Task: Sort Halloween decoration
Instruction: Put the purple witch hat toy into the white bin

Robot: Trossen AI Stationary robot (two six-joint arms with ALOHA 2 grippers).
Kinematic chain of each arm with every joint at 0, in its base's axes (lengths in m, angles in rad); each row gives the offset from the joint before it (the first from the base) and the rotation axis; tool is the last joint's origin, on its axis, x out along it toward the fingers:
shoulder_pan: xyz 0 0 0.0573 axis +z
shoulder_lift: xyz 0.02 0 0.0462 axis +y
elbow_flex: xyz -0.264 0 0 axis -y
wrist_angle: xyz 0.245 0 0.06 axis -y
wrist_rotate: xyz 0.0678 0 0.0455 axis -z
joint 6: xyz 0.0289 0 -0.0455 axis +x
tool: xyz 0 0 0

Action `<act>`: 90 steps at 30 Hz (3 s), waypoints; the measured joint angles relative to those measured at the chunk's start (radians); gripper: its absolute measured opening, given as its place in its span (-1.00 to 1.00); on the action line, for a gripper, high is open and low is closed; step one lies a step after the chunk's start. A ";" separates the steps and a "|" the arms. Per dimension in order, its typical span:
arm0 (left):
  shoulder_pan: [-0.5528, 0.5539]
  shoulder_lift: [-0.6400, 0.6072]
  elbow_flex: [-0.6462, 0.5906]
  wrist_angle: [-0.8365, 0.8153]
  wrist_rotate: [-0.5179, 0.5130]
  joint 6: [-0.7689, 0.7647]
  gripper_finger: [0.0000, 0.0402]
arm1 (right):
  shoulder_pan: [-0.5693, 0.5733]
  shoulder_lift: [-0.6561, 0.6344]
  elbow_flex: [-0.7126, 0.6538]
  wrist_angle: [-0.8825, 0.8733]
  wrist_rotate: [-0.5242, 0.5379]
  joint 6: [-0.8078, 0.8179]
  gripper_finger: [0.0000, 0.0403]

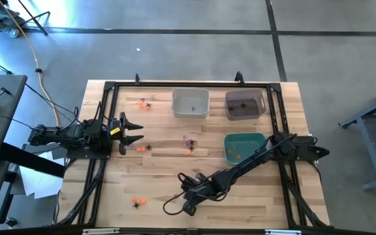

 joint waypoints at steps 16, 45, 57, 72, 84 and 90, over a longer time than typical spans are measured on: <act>0.000 0.000 0.000 0.000 0.000 0.000 -0.07 | -0.347 -0.212 0.001 -0.426 0.061 -0.355 -0.93; 0.000 0.000 0.000 0.000 0.000 0.000 -0.07 | -0.897 -0.221 0.001 -0.310 -0.133 -0.843 -0.58; 0.000 0.000 0.000 0.000 0.000 0.000 -0.07 | -0.783 -0.227 0.001 -0.364 -0.149 -0.723 -0.31; 0.000 0.000 0.000 0.000 0.000 0.000 -0.07 | -0.289 -0.265 0.001 -0.416 0.112 -0.326 -0.43; 0.000 0.000 0.000 0.000 0.000 0.000 -0.07 | -0.077 -0.089 0.001 -0.107 0.150 -0.168 -0.43; 0.000 0.000 0.000 0.000 0.000 0.000 -0.07 | -0.037 -0.009 0.001 0.074 0.141 -0.152 -0.43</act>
